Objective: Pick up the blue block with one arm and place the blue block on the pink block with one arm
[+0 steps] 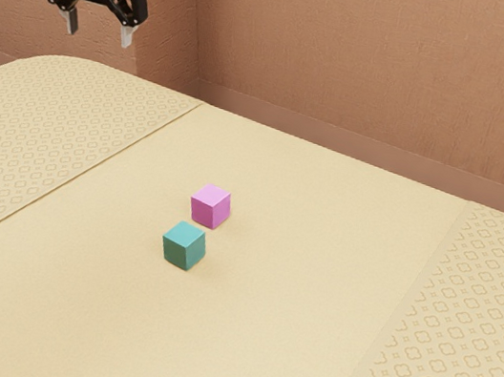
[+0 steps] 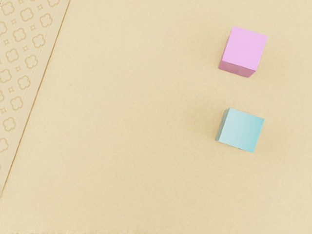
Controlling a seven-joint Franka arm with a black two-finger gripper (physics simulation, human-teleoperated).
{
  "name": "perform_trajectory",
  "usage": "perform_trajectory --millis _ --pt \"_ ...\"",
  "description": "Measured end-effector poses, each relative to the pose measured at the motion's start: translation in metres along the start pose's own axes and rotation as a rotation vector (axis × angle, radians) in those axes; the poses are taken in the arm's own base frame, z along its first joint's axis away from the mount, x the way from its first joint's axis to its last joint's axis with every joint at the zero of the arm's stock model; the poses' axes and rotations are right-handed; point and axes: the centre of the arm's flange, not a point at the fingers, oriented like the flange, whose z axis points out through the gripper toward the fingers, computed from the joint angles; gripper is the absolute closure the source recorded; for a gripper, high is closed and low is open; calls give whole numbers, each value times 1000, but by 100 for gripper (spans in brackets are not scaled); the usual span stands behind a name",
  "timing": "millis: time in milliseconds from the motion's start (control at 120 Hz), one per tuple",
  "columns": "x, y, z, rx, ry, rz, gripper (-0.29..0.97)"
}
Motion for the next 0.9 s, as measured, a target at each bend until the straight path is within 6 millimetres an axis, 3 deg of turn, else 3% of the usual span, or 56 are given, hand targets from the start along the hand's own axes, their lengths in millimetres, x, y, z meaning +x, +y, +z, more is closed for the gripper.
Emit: perform_trajectory --millis 125,192,250,317,458,558,617,683,717,767,792,833,900 --pt "-1 -1 -6 -2 8 -24 0" --pt "-39 -17 -105 -50 192 -51 0" --pt "-69 -13 -148 -75 266 -41 0" --pt "-85 3 -161 -86 281 -11 0" --pt "-106 46 -165 -100 258 71 0" --pt "-110 83 -151 -96 214 135 0" --pt "-103 106 -122 -74 144 165 0" --pt "-115 107 -77 -44 43 173 0" --pt "-114 89 -54 -43 0 142 0" --pt "-110 24 -19 -50 -52 10 0" --pt "-117 5 -7 -57 -60 -27 0" --pt "-143 -2 8 -64 -59 -37 0" --pt "-164 3 42 -57 -86 -28 0"
